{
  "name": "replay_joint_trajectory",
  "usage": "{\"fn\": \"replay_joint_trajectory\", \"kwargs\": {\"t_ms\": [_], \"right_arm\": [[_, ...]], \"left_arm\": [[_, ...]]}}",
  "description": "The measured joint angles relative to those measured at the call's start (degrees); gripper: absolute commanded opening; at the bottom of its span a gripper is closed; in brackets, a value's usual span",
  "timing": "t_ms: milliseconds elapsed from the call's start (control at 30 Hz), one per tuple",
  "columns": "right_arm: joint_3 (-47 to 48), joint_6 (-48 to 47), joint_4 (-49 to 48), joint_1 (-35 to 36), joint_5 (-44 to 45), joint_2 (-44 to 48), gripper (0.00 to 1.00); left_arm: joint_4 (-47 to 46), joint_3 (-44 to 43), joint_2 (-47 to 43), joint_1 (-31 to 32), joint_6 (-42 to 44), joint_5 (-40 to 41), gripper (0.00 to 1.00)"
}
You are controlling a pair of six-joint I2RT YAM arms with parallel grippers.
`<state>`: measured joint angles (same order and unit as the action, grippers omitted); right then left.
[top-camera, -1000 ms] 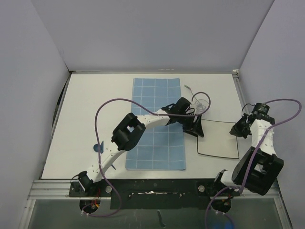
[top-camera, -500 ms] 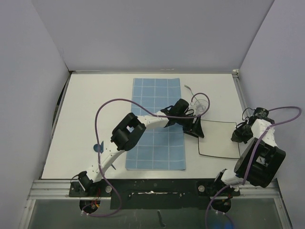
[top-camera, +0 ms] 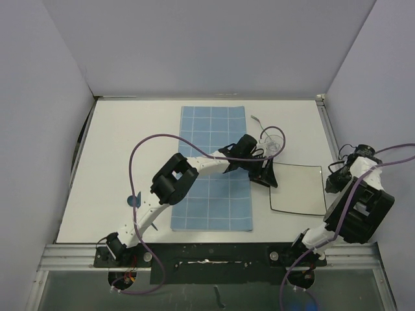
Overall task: Set the dinner table for one person
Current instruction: Pick up the plate at the center of the board.
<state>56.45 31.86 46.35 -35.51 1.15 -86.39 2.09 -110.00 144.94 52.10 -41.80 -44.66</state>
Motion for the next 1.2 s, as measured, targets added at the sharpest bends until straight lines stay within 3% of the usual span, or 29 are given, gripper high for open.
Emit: {"fn": "replay_joint_trajectory", "kwargs": {"t_ms": [600,1200], "right_arm": [[4.2,-0.5,-4.0,-0.2,10.1,-11.8,0.0],[4.5,1.9,-4.5,15.4,22.5,-14.4,0.0]], "left_arm": [[1.5,0.0,-0.2,-0.5,0.5,-1.0,0.59],[1.8,0.7,-0.2,-1.3,-0.7,-2.8,0.59]]}}
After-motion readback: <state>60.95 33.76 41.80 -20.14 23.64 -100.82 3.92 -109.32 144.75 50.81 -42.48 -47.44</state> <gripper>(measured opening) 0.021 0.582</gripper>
